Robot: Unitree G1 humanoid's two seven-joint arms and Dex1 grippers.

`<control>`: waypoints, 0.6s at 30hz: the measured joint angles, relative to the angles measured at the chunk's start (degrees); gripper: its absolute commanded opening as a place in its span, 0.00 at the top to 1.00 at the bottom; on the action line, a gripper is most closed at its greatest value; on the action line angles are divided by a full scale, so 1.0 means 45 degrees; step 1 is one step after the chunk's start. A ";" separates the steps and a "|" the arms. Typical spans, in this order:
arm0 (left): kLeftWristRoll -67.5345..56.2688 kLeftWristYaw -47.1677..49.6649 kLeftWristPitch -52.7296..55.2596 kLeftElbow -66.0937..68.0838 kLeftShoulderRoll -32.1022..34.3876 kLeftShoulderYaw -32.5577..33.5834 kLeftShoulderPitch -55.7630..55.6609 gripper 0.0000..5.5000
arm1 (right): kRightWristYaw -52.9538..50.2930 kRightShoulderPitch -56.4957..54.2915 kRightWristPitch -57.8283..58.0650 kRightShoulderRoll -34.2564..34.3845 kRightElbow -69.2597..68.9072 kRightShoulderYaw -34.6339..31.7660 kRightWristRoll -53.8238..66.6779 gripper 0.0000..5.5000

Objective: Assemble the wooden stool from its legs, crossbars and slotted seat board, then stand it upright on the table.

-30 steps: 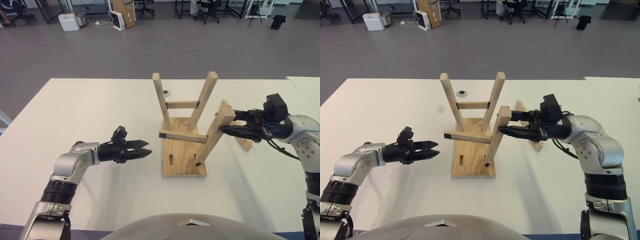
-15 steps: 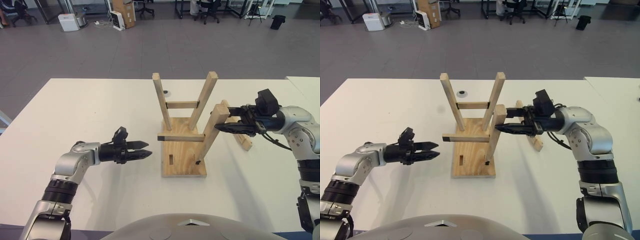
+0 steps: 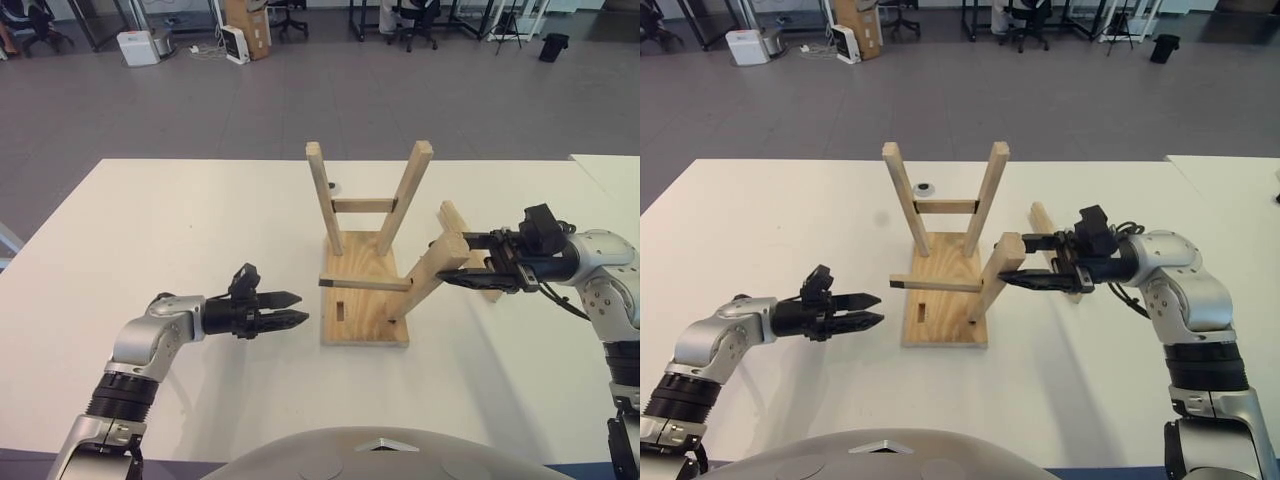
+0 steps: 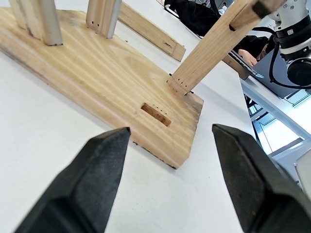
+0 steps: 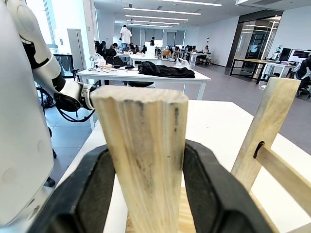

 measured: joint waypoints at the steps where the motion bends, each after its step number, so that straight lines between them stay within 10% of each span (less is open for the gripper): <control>1: 0.0000 0.0029 0.0002 -0.0025 -0.0059 -0.0044 -0.0001 0.44 | -0.0007 0.0066 0.0042 -0.0063 0.0059 0.0047 0.0010 0.63; 18: 0.0010 0.0373 -0.0012 -0.0236 -0.0579 -0.0545 0.0587 0.44 | -0.0152 -0.0509 -0.1502 0.0032 0.1658 0.0919 0.0380 0.63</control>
